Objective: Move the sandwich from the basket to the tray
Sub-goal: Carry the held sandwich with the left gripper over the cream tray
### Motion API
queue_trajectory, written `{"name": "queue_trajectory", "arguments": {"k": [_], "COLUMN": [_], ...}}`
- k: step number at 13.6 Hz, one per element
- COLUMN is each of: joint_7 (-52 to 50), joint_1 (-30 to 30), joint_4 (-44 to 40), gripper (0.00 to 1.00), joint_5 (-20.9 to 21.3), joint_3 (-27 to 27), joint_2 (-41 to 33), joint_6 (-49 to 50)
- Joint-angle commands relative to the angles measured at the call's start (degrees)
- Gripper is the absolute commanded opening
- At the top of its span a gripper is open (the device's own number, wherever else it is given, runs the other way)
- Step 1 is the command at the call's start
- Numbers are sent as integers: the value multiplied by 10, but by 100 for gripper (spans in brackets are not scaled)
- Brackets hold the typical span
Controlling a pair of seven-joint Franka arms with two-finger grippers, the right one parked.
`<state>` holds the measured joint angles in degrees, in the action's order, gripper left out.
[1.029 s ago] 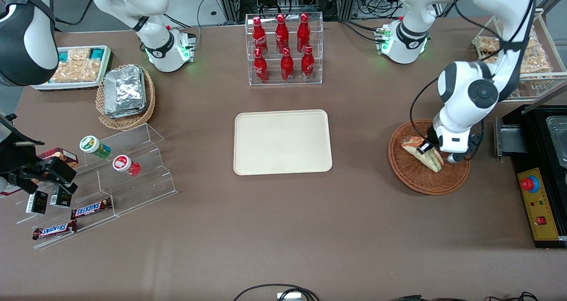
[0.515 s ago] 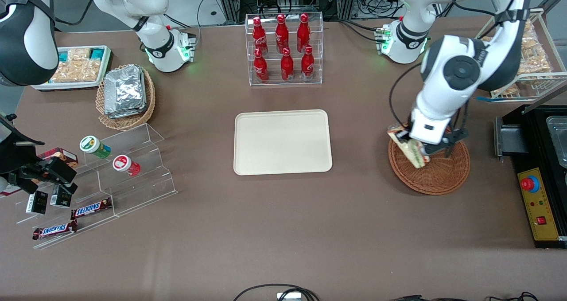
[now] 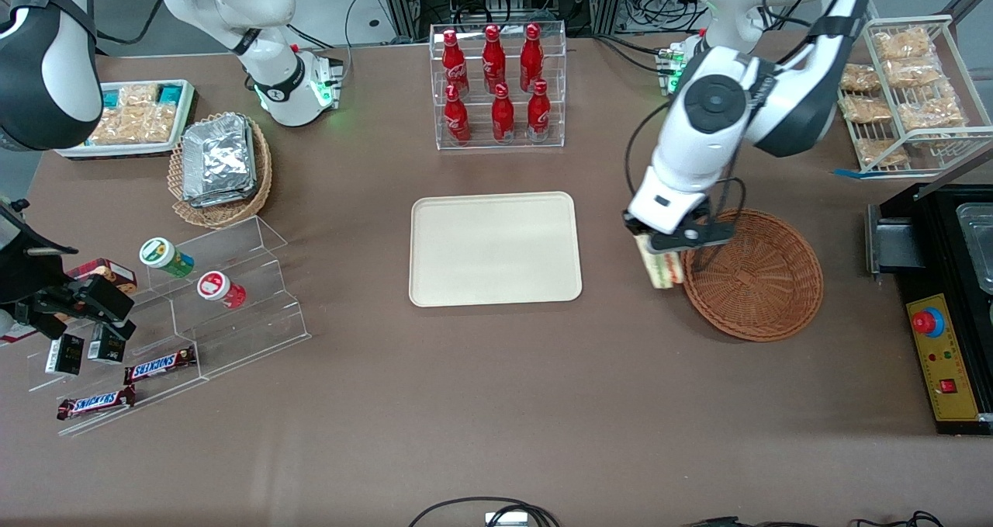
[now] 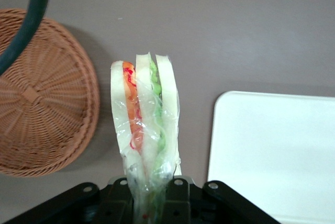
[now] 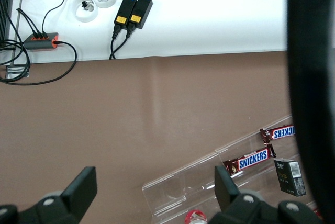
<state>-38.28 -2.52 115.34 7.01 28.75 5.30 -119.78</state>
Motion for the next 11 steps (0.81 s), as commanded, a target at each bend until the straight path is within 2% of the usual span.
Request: {"name": "queue_trajectory", "arguments": {"k": [1, 3, 11], "joint_7": [9, 9, 3], "joint_1": [-49, -81, -162], "joint_4": [-43, -65, -111], "gripper": [0, 0, 0], "joint_5": [41, 66, 83], "joint_3": [1, 1, 0], "joint_2": [43, 74, 170], "joint_6": [10, 9, -33]}}
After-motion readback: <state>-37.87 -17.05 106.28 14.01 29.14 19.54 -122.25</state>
